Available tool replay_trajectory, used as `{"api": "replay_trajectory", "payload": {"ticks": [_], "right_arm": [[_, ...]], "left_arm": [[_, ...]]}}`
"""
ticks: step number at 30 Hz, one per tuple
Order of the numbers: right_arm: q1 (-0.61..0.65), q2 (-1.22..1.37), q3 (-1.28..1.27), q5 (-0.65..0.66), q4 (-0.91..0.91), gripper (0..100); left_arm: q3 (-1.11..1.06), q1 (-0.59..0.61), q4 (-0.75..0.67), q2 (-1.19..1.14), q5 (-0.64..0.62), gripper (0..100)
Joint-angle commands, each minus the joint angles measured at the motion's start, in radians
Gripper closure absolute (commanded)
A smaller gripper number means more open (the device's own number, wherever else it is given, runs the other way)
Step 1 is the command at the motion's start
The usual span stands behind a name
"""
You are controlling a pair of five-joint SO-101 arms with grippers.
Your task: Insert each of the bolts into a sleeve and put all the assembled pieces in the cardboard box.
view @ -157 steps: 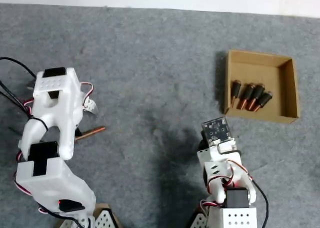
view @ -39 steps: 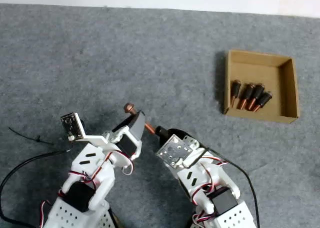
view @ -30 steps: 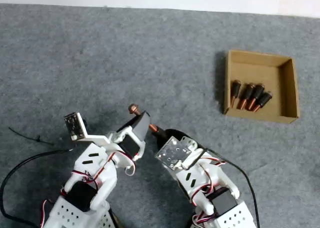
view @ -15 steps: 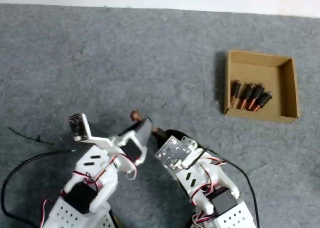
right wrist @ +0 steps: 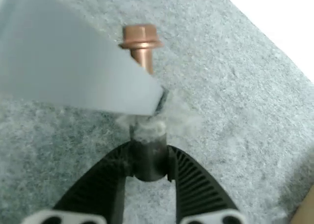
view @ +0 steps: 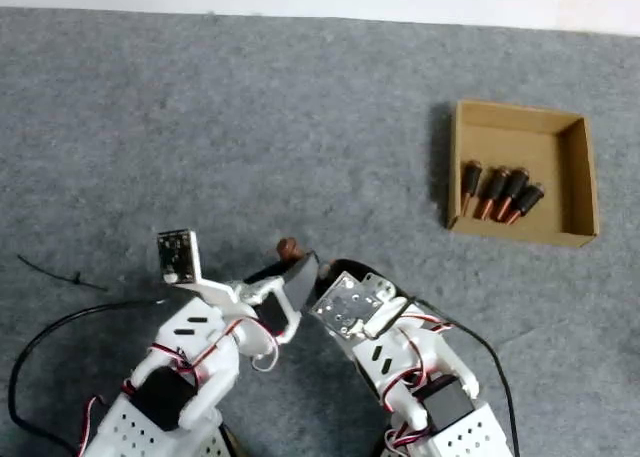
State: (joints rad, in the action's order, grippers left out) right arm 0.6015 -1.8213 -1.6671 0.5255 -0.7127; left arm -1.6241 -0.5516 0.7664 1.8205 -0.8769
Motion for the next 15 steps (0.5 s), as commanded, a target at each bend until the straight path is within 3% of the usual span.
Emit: {"api": "replay_trajectory", "payload": {"ticks": [1,4,11,15], "right_arm": [[-0.016,-0.013,-0.124,0.006,0.041,99.4],[-0.073,-0.013,-0.124,0.006,0.045,99.4],[-0.237,-0.013,-0.125,-0.031,0.116,99.4],[-0.409,-0.013,-0.12,-0.123,0.188,99.4]], "left_arm": [[0.008,0.012,0.011,-0.001,0.008,51],[0.019,0.081,0.011,0.001,-0.032,45],[0.056,0.447,-0.118,0.001,-0.252,45],[0.047,0.529,-0.157,0.001,-0.287,53]]}}
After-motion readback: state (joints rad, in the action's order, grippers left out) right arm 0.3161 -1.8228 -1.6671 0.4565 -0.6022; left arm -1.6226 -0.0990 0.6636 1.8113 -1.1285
